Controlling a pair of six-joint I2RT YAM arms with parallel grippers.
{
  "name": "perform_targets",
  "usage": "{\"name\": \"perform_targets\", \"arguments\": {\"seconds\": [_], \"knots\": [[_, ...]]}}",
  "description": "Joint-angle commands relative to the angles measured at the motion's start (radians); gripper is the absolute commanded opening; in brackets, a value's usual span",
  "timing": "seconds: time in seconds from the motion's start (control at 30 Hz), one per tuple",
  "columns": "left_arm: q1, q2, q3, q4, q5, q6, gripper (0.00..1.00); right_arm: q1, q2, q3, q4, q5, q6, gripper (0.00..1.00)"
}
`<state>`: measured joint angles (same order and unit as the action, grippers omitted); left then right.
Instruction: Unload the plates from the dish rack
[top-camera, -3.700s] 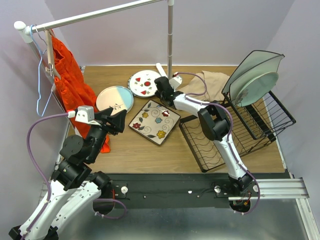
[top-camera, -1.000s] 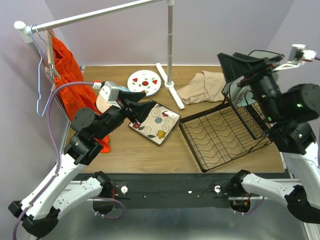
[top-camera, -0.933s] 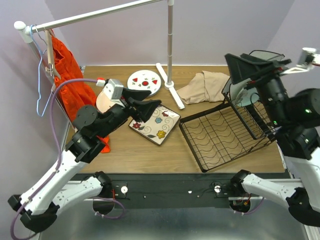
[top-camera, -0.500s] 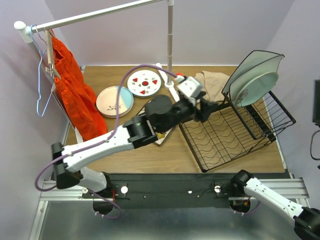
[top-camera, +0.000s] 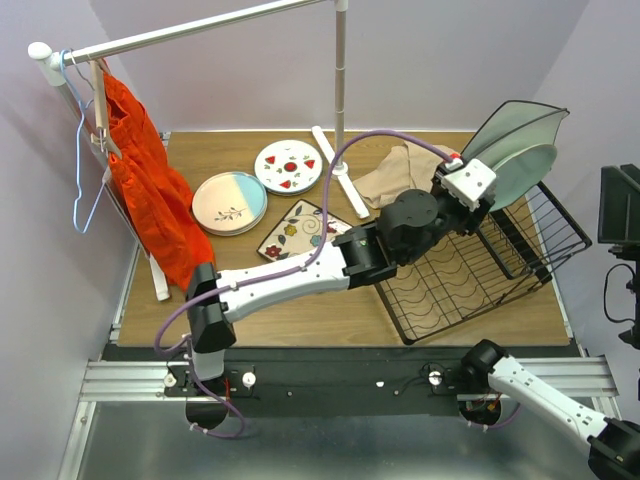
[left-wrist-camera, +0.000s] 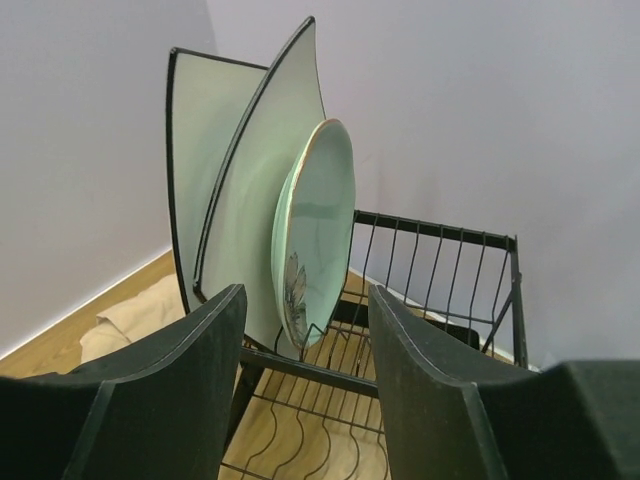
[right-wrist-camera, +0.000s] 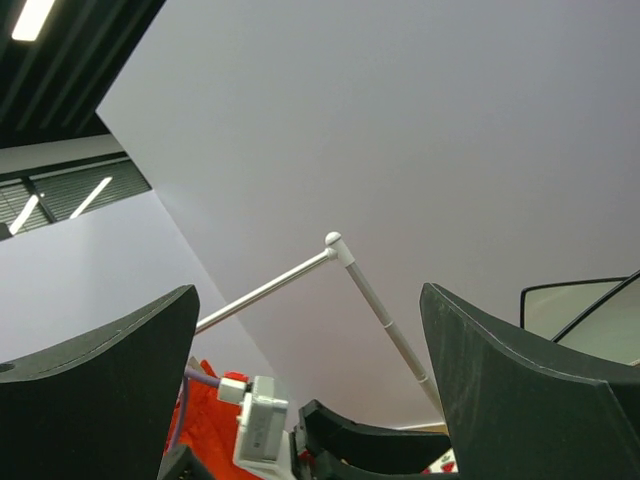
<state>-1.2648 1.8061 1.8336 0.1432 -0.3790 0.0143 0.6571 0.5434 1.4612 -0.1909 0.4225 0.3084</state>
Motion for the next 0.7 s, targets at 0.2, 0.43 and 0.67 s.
{"name": "perform_targets", "arguments": {"seconds": [0.2,0.43,0.67], "knots": [[-0.007,0.186,0.121,0.094,-0.074,0.104,0.60,-0.001,-0.079,-0.009,-0.008,0.062,-0.008,1.00],[-0.005,0.314,0.251,0.088,-0.083,0.131,0.58,-0.001,-0.077,-0.012,-0.008,0.088,-0.017,1.00],[0.039,0.372,0.320,0.064,-0.025,0.070,0.57,-0.001,-0.086,-0.012,-0.007,0.099,-0.019,1.00]]}}
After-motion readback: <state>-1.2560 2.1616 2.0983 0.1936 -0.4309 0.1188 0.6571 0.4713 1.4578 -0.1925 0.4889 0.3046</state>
